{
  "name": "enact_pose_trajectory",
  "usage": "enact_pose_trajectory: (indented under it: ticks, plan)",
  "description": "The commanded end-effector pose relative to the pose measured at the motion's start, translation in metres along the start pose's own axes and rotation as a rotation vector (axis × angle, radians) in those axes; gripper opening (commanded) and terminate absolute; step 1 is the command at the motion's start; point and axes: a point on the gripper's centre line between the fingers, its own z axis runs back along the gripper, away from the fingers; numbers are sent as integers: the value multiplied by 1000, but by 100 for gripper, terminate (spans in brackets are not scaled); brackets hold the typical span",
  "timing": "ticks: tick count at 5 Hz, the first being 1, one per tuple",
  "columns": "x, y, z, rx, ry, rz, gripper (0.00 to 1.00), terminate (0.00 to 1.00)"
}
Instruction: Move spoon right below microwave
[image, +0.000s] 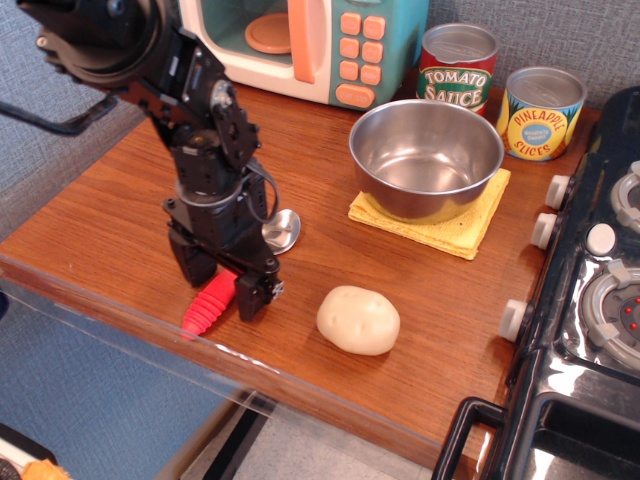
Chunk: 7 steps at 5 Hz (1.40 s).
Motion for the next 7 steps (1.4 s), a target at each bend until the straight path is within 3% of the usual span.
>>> enact_pose_trajectory:
  ticks: [1,2,3,4,5,7]
  plan:
    - [-1,0,-5,-4,3,2,0,0]
    - [-2,-1,-5,-10,10,1,0,0]
    - [7,2,13,-28,-11,15,0,0]
    - [30,20,50,-53,-82,72,0,0]
    - [48,57,64,-50,-107,162,0,0]
    - [72,134,35,-38,-55,284,0,0]
